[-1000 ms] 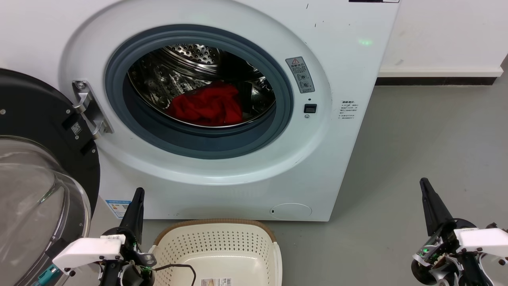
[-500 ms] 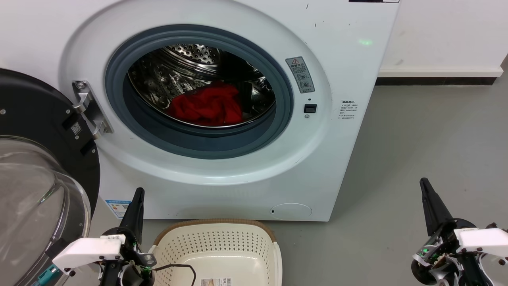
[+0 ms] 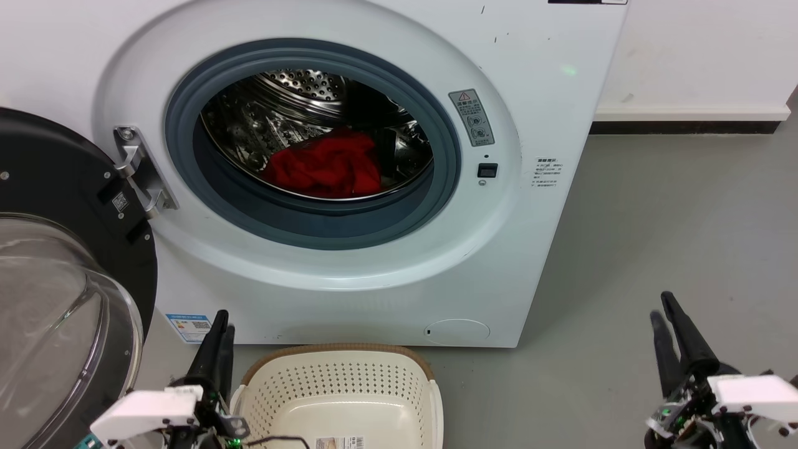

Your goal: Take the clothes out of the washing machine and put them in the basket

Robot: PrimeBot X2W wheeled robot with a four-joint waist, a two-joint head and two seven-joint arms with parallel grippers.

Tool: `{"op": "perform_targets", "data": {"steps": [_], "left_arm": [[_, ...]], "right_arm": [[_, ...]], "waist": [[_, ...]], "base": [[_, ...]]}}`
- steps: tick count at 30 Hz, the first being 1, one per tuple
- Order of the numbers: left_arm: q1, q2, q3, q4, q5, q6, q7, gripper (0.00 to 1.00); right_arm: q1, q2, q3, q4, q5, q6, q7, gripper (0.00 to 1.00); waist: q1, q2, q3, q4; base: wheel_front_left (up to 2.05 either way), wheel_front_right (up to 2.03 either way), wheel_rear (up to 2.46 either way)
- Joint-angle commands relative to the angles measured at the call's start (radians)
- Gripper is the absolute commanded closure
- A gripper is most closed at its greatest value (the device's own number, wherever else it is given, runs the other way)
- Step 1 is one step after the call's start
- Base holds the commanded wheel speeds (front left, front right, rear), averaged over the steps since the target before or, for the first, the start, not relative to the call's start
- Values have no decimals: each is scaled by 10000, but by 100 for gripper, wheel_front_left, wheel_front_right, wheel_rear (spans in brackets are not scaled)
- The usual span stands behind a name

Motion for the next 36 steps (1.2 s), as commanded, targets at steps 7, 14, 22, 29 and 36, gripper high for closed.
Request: {"op": "perform_targets", "data": {"steps": [7, 14, 22, 29, 36], "left_arm": [[116, 4, 25, -266, 627, -3, -366, 0], [193, 8, -29, -715, 1879, 197, -702, 0], [351, 13, -321, -1218, 3567, 593, -1055, 0], [461, 17, -573, -1512, 4838, 960, -1338, 0], [569, 20, -797, -1693, 6050, 1261, -1602, 0]], "right_arm": [[131, 3, 14, -100, -513, 0, -367, 0], [252, 2, 43, -471, -1724, 0, -702, 0], [429, 1, 183, -1078, -3513, 0, -1057, 0], [577, 0, 351, -1475, -5202, 0, -1342, 0], [736, -1, 492, -1768, -6635, 1, -1610, 0]], "waist": [[0, 0, 9, 4], [0, 0, 30, 5], [0, 0, 56, 7], [0, 0, 73, 12], [0, 0, 85, 9]], "base": [[0, 0, 0], [0, 0, 0], [0, 0, 0], [0, 0, 0], [0, 0, 0]]}}
